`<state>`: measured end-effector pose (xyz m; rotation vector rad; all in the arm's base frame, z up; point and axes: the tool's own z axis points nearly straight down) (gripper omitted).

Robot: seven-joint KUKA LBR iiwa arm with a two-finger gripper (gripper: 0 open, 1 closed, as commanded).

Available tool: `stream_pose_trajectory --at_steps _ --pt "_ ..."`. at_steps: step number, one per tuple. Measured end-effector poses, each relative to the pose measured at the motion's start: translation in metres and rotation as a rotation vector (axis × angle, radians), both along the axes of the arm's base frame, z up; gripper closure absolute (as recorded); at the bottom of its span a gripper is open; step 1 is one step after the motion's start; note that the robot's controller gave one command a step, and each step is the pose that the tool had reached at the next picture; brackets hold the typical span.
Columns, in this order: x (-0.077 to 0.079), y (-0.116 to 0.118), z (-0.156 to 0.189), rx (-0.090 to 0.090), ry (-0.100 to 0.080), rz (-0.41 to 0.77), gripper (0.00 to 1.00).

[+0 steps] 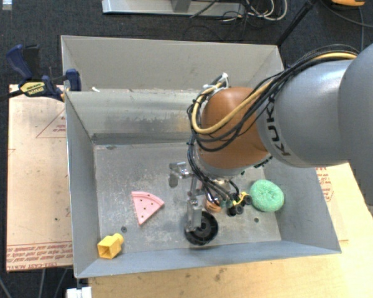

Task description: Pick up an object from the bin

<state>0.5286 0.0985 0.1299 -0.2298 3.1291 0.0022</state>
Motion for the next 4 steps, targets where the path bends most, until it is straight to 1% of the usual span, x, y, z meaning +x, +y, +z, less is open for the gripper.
stream_pose_trajectory --at_steps 1,2,3,4 --pt "-0.011 0.008 -0.039 -0.002 0.006 0.113 0.00" --pt "-0.019 -0.027 -0.034 0.002 0.006 0.195 0.00" --pt "-0.020 -0.054 0.021 -0.001 0.009 0.055 0.00" --pt "-0.021 -0.076 0.042 0.000 -0.007 -0.042 0.00"
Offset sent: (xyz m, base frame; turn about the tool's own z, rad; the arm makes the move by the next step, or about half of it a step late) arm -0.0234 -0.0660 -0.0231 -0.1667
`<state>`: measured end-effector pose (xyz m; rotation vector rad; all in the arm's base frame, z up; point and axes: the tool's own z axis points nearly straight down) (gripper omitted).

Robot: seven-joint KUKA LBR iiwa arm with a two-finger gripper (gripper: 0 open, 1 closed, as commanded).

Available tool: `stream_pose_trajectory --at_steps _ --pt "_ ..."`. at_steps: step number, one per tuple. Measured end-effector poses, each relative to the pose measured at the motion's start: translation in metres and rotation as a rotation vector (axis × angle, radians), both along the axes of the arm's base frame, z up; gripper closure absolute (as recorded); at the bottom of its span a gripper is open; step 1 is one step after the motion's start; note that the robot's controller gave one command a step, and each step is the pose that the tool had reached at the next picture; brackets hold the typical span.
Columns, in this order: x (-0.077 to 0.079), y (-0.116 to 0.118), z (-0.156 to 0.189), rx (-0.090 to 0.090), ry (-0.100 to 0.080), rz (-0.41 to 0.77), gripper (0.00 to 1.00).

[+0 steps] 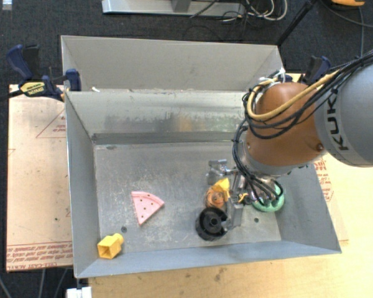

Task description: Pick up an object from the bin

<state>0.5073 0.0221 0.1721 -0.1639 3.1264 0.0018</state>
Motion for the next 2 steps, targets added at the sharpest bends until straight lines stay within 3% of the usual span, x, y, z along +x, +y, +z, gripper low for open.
stream_pose_trajectory --at_steps 1,2 --pt "-0.006 -0.015 -0.054 0.001 0.008 -0.239 0.00" --pt "0.005 -0.004 -0.097 0.008 -0.005 -0.288 1.00"
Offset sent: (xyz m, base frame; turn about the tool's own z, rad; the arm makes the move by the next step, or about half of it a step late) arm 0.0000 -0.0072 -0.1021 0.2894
